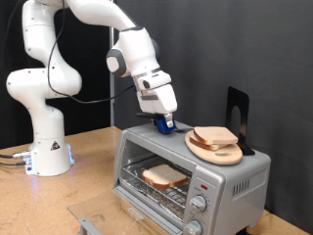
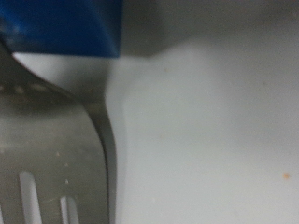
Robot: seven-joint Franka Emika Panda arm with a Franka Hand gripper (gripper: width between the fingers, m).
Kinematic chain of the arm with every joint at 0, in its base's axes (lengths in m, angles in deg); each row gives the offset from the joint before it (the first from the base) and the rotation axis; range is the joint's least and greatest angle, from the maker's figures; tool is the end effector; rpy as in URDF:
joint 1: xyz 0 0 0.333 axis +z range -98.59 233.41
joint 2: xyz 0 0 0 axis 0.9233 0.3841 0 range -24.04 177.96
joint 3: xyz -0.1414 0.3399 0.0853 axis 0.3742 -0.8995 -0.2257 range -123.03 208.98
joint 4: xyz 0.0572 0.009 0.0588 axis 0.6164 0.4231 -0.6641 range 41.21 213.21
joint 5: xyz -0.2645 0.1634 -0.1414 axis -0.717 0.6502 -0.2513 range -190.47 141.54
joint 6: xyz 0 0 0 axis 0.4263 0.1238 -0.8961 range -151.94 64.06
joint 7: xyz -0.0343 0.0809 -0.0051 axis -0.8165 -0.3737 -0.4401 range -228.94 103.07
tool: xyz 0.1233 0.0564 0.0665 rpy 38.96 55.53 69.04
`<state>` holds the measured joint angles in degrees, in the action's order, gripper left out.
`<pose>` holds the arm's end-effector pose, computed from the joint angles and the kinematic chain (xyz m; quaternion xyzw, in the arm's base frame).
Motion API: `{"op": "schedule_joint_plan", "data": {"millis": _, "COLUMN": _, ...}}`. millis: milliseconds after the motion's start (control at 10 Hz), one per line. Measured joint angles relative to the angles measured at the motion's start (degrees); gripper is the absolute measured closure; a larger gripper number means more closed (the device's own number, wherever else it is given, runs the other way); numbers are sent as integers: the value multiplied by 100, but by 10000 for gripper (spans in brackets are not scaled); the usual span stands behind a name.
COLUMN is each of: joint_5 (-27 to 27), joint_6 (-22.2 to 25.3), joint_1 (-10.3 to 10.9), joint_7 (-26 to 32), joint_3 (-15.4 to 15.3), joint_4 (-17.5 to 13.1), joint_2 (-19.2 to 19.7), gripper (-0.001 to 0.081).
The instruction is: Make a piece of toast with the oven
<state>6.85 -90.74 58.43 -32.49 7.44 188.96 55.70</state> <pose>0.3502 0.1770 0.4315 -0.9437 -0.2672 -0.1889 0.0478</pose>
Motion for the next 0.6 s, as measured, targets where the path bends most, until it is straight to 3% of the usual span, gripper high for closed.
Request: {"op": "schedule_joint_plan", "data": {"millis": 600, "joint_5": 308, "joint_6": -88, "joint_1": 101, "joint_7": 22, "joint_3": 1, "joint_4": 10, "joint_2": -222, "gripper": -2}}
